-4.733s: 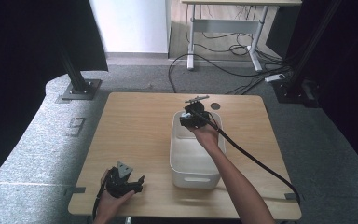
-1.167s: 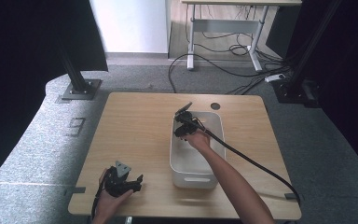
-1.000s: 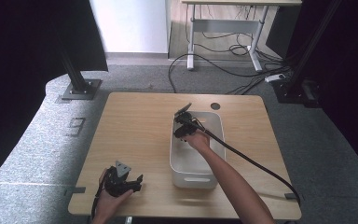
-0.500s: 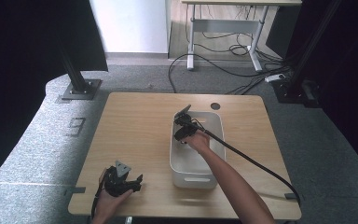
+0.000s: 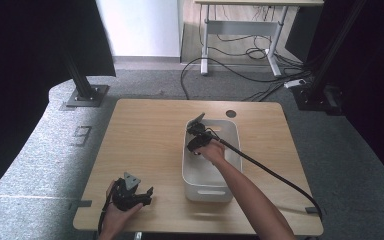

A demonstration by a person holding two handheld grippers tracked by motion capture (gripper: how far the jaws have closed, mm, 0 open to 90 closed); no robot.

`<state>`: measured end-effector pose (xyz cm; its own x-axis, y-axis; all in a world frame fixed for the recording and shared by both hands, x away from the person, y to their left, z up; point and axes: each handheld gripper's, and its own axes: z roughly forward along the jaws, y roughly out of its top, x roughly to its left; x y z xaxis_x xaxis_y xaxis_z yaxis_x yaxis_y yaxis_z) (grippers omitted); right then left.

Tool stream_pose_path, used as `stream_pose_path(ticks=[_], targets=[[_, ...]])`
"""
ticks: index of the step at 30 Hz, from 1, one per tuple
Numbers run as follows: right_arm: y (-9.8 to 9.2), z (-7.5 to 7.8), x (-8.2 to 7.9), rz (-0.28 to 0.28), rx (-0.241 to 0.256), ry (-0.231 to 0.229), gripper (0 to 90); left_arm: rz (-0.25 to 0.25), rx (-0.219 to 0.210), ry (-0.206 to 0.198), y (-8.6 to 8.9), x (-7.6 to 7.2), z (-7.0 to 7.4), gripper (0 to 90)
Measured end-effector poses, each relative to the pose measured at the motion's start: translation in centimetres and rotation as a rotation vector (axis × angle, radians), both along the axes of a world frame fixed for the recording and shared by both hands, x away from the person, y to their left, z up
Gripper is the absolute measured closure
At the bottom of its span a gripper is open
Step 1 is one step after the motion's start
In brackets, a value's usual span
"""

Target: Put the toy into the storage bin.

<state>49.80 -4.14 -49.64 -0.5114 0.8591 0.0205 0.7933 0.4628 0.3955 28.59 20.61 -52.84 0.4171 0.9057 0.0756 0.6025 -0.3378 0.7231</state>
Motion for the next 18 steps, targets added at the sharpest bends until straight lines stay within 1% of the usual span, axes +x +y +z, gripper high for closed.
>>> stream_pose_path(ticks=[4, 8, 10, 12, 15, 18], targets=[[0.00, -0.02, 0.01, -0.001, 0.011, 0.014, 49.4, -0.001, 0.001, 0.000, -0.01, 0.01, -0.01, 15.1], [0.01, 0.00, 0.01, -0.002, 0.008, 0.015, 49.4, 0.000, 0.001, -0.001, -0.03, -0.01, 0.00, 15.1], [0.01, 0.01, 0.01, -0.003, 0.009, 0.019, 51.5, 0.000, 0.001, -0.001, -0.04, -0.01, 0.00, 15.1], [0.01, 0.02, 0.01, -0.003, 0.007, 0.020, 51.5, 0.000, 0.001, -0.001, -0.04, -0.01, -0.01, 15.2], [-0.01, 0.08, 0.01, -0.002, 0.008, 0.014, 51.4, 0.000, 0.001, -0.001, -0.04, -0.01, 0.00, 15.2], [-0.06, 0.36, 0.02, -0.001, 0.016, 0.004, 48.2, 0.001, 0.001, -0.001, -0.04, -0.02, 0.00, 15.1]])
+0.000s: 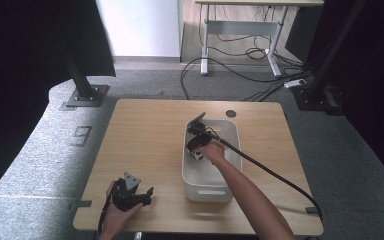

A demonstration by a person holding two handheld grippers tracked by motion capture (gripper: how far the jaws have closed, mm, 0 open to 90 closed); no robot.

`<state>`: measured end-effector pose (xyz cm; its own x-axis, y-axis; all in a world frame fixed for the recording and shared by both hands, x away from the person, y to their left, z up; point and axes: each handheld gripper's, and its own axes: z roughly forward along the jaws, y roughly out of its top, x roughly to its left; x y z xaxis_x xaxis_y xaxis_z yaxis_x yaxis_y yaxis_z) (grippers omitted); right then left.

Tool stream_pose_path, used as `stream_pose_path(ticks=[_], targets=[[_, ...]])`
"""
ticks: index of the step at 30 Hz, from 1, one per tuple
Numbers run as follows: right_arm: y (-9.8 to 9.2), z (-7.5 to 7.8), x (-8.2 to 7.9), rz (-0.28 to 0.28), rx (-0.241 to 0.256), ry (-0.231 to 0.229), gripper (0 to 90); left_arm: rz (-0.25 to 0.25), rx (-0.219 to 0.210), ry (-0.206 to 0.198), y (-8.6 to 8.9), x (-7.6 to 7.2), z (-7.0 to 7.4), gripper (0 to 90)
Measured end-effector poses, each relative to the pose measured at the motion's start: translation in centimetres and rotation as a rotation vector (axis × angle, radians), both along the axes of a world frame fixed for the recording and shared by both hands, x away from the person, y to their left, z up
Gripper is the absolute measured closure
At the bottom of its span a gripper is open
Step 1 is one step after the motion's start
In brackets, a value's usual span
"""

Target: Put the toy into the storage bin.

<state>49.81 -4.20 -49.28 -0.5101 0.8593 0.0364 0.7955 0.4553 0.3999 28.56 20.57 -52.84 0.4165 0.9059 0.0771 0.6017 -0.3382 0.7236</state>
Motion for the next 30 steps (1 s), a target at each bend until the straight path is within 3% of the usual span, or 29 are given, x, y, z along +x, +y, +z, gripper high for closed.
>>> stream_pose_path(ticks=[16, 30], targets=[[-0.3, 1.6, -0.6, 0.024, 0.007, -0.021, 39.9, -0.001, 0.002, 0.004, -0.1, 0.1, -0.1, 15.1], [-1.5, 4.6, -2.3, 0.055, 0.099, -0.092, 35.9, -0.010, 0.006, 0.011, -0.5, 0.4, -0.2, 15.1]])
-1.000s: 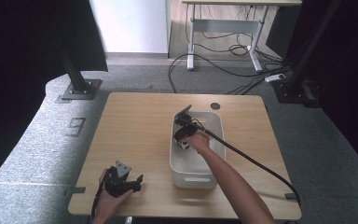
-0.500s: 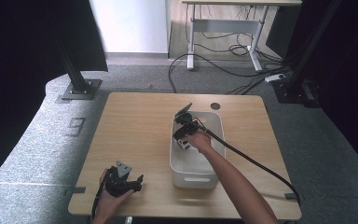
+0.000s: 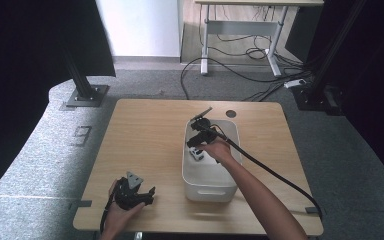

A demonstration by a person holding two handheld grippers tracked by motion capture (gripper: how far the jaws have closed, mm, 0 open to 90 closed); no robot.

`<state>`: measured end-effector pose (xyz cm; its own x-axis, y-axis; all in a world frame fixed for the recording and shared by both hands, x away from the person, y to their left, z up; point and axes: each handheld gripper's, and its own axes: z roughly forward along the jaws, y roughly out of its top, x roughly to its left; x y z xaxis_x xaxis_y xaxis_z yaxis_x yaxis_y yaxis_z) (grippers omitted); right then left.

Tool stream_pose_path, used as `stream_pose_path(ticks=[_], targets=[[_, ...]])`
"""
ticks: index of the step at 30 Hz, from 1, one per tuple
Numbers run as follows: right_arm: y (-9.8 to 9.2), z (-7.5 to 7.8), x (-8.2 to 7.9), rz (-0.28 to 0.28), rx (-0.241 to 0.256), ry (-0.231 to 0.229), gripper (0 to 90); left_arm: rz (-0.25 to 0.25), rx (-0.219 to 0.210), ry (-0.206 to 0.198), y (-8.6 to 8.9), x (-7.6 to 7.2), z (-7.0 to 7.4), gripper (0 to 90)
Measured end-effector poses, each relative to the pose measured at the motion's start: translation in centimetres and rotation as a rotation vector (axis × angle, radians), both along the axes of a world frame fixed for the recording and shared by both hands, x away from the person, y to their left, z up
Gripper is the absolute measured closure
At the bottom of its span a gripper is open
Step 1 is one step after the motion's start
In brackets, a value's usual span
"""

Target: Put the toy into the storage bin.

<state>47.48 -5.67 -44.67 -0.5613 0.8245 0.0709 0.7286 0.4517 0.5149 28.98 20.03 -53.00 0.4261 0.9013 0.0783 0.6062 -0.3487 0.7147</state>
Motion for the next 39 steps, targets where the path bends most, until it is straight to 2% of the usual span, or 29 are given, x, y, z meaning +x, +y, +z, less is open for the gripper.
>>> stream_pose_path(ticks=[4, 6, 9, 22, 24, 30, 35, 39], targets=[[-0.9, 0.9, -0.3, -0.008, 0.024, -0.019, 34.9, -0.001, 0.004, 0.002, -0.1, 0.0, 0.0, 15.1], [-1.3, 1.4, -0.6, -0.003, 0.026, -0.043, 34.6, 0.000, 0.003, 0.003, -0.2, 0.0, -0.1, 15.1], [-2.0, 2.4, -1.4, 0.006, 0.061, -0.070, 34.7, 0.000, 0.003, 0.005, -0.2, 0.0, -0.2, 15.1], [-3.7, 6.0, -4.8, 0.058, 0.120, -0.203, 33.7, -0.002, 0.007, 0.002, -0.3, -0.1, -0.1, 15.1], [-4.1, 6.3, -5.4, 0.058, 0.137, -0.218, 33.8, -0.002, 0.007, 0.002, -0.3, -0.1, -0.1, 15.1], [-5.6, 7.0, -6.9, 0.060, 0.138, -0.274, 33.8, -0.004, 0.008, 0.001, -0.4, -0.1, -0.1, 15.1], [-6.9, 7.6, -8.2, 0.065, 0.158, -0.317, 33.9, -0.006, 0.012, 0.003, -0.5, 0.0, -0.1, 15.1], [-8.0, 7.9, -9.1, 0.047, 0.179, -0.337, 33.8, -0.004, 0.011, 0.003, -0.6, 0.0, -0.2, 15.1]])
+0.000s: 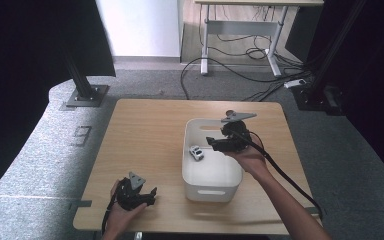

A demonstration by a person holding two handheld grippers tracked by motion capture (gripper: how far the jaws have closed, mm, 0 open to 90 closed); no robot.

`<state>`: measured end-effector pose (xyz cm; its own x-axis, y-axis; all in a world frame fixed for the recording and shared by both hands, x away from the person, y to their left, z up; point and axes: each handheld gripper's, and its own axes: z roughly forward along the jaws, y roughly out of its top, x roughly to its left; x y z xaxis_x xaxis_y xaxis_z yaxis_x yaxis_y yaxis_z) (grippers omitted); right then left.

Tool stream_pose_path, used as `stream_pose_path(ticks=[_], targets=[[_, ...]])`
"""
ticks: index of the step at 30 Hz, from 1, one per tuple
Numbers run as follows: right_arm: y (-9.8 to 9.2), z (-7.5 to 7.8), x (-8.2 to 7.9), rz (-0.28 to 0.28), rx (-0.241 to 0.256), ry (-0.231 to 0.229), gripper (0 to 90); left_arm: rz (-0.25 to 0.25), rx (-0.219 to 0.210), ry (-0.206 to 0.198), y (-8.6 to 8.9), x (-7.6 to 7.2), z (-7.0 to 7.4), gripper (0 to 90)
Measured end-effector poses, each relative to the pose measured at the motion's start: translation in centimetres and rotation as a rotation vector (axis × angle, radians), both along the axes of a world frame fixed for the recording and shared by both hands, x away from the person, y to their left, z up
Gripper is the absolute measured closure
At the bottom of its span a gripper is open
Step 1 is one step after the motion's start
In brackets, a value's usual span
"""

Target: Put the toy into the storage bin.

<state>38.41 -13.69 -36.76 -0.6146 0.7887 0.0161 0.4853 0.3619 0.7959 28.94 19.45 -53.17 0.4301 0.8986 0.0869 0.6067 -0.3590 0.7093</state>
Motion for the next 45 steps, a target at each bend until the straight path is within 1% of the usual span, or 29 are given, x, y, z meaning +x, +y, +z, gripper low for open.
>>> stream_pose_path(ticks=[2, 9, 13, 17, 19, 23, 28, 34, 38, 45], targets=[[-0.6, 0.0, -0.3, -0.011, -0.001, -0.013, 33.8, 0.000, 0.002, 0.002, 0.0, 0.0, 0.0, 15.1], [-3.2, 0.0, -1.4, -0.045, 0.022, -0.045, 33.8, 0.005, -0.001, 0.003, 0.1, 0.0, -0.1, 15.1], [-5.2, -0.2, -2.4, -0.079, 0.051, -0.093, 34.8, 0.005, 0.000, 0.002, 0.0, 0.0, 0.0, 15.1], [-7.3, -0.7, -3.2, -0.108, 0.085, -0.118, 34.8, 0.004, 0.000, 0.005, 0.0, 0.0, -0.1, 15.1], [-8.0, -0.9, -3.5, -0.120, 0.097, -0.124, 34.9, 0.003, 0.001, 0.007, 0.0, 0.0, -0.1, 15.2], [-9.3, -1.6, -4.3, -0.125, 0.103, -0.136, 34.8, 0.003, 0.004, 0.008, -0.1, 0.0, -0.1, 15.2], [-10.9, -2.7, -5.3, -0.134, 0.132, -0.144, 34.7, 0.004, 0.001, 0.006, -0.1, 0.0, -0.1, 15.1], [-12.7, -4.5, -6.4, -0.158, 0.173, -0.141, 34.7, 0.008, 0.001, 0.008, 0.0, 0.1, -0.2, 15.1], [-13.5, -5.5, -6.8, -0.166, 0.178, -0.128, 34.6, 0.007, 0.002, 0.009, -0.1, 0.1, -0.2, 15.1], [-14.1, -6.6, -6.7, -0.178, 0.167, -0.112, 34.1, 0.004, 0.004, 0.011, -0.1, 0.1, -0.3, 15.1]])
